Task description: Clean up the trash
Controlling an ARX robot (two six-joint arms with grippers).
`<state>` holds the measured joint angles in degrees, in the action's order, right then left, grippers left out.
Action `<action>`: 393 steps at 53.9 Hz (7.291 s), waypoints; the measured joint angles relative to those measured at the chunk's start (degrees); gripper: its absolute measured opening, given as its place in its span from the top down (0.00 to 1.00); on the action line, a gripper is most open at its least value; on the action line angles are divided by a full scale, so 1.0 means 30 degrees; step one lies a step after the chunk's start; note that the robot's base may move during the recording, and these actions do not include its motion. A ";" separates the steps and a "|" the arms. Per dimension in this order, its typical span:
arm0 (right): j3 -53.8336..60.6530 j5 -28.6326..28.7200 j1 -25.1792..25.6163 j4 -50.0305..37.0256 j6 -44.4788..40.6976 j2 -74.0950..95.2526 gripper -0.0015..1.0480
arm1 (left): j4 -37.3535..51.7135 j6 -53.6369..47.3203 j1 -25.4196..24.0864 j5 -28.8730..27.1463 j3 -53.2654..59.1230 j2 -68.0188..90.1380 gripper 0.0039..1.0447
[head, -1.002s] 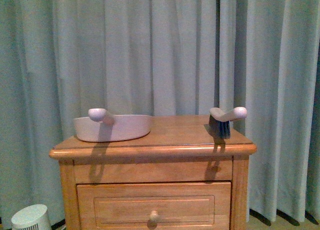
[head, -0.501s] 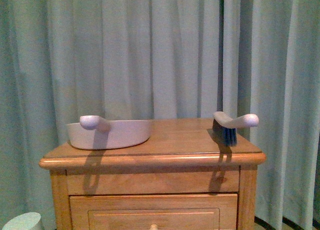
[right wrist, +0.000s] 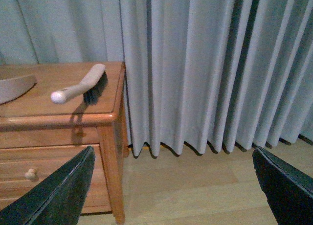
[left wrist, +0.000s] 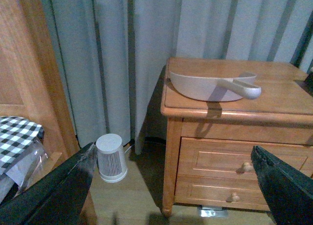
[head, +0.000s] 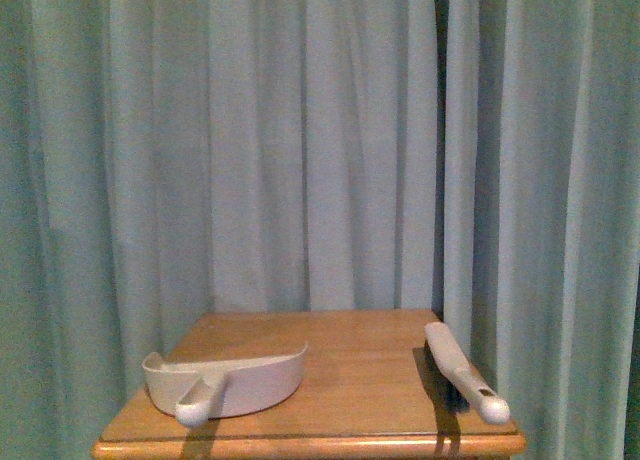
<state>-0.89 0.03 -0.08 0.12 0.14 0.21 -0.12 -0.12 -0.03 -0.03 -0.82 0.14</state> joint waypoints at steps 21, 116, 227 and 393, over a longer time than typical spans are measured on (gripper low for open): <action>0.0000 0.0007 0.0000 0.0000 0.0000 0.0000 0.07 | 0.2149 -0.0568 0.2193 -0.0962 -0.7941 1.5263 0.07; 0.0000 0.0007 0.0000 0.0000 0.0000 0.0000 0.07 | -0.8597 0.1931 0.6929 -0.6972 -3.1758 4.1302 0.07; 0.0000 0.0007 0.0000 0.0000 0.0000 0.0000 0.07 | 1.1205 -0.1559 0.2652 -0.2652 -1.3457 1.4608 0.72; -3.0345 -0.2987 -0.7271 0.5632 0.9894 4.1178 0.68 | 0.9916 0.0495 -0.2331 0.4532 -0.7512 0.7439 0.72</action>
<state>-91.92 -8.93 -21.89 17.02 29.82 123.74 29.63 1.37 -7.03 13.56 -23.35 22.46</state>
